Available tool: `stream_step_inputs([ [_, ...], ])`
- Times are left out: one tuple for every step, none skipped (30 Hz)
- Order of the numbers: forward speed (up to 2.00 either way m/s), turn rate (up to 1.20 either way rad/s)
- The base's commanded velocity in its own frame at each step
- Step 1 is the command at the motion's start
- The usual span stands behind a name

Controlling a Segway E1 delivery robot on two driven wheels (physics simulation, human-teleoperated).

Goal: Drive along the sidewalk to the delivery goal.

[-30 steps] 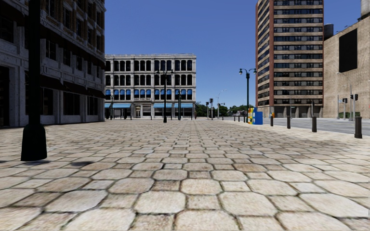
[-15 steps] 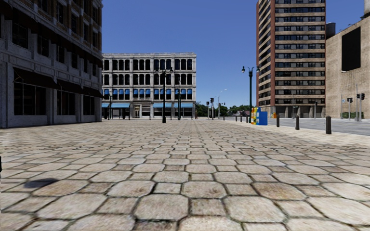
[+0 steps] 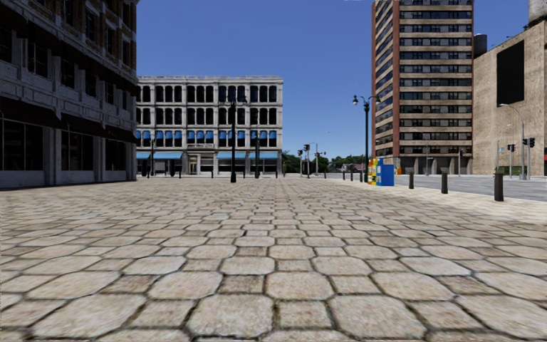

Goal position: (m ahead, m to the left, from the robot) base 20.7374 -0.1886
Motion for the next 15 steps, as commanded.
stream_step_inputs([
  [1.73, 0.0],
  [1.73, 0.0],
  [1.73, 0.0],
  [1.73, 0.0],
  [1.73, 0.0],
  [1.73, 0.0],
  [1.73, 0.0],
  [1.73, 0.0],
  [1.73, 0.0],
  [1.73, 0.0],
  [1.73, 0.0],
  [1.73, 0.0],
  [1.73, 0.0],
  [1.73, 0.0],
  [1.73, 0.0],
])
